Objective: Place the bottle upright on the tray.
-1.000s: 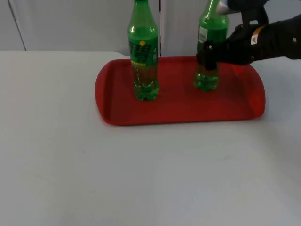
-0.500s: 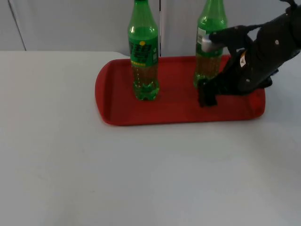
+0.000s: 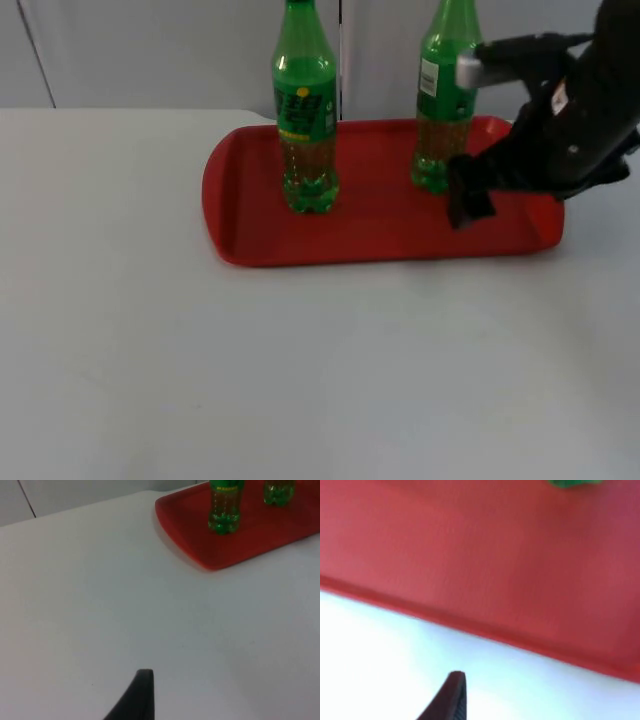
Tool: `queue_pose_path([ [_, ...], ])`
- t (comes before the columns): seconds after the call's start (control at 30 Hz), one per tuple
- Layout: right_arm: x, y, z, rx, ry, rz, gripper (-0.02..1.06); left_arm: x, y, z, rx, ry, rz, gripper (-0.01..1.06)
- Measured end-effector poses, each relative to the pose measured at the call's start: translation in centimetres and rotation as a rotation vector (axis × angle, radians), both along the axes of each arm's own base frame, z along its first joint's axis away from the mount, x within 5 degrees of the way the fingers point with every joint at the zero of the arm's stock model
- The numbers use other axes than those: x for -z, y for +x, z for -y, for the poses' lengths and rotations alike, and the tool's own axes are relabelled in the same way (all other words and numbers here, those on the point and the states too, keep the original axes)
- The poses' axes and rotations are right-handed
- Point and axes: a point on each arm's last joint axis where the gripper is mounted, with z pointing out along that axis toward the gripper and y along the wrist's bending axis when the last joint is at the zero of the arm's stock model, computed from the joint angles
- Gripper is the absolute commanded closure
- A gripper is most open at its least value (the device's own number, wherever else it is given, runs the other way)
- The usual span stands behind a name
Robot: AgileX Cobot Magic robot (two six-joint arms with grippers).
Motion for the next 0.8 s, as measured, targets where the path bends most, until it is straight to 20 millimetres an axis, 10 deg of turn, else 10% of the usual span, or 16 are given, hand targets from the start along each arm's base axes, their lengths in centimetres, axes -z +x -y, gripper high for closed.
queue_pose_path([
  [0.8, -13.8, -12.5, 6.1, 0.021, 0.123, 0.244, -0.01, 0.0, 0.0, 0.0, 0.0, 0.0, 0.0, 0.0],
])
